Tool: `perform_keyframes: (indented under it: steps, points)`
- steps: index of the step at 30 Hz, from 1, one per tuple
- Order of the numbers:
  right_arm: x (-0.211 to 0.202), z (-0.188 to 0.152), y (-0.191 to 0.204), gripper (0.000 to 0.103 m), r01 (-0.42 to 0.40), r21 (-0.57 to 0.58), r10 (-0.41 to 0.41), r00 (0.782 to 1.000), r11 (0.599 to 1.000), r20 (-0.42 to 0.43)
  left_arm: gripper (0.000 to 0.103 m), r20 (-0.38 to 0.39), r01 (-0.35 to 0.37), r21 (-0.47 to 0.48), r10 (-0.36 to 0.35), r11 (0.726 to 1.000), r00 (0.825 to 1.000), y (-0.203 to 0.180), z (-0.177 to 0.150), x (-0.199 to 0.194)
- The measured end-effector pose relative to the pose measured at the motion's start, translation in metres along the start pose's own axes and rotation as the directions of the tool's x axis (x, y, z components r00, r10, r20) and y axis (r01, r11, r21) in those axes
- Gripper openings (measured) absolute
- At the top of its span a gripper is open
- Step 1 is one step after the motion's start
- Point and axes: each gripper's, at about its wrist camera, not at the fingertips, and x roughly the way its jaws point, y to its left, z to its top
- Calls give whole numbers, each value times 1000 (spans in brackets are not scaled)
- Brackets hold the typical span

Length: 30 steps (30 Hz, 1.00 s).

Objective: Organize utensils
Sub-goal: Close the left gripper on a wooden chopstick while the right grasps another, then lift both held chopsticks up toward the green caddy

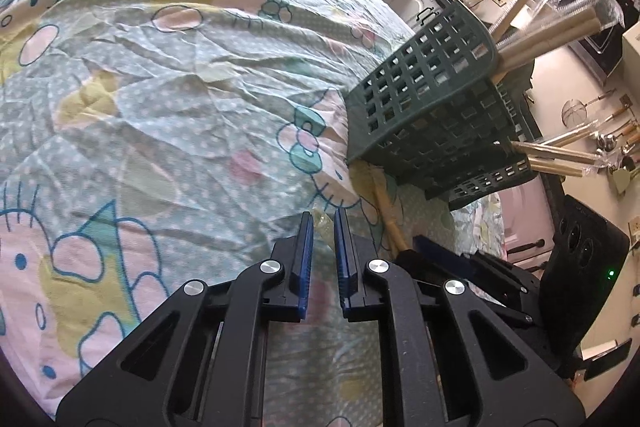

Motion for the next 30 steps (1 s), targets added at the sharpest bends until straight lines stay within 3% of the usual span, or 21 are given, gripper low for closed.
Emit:
perform_keyframes:
  steps: [15, 30]
  points:
    - [-22, -7, -5, 11, 21, 15, -21, 999, 1000, 42, 7, 39, 19, -21, -18, 1000, 999, 5, 3, -20]
    - [-90, -12, -3, 6, 25, 9, -27, 976, 1000, 214, 4, 146, 67, 71, -77, 995, 986, -35, 7, -59]
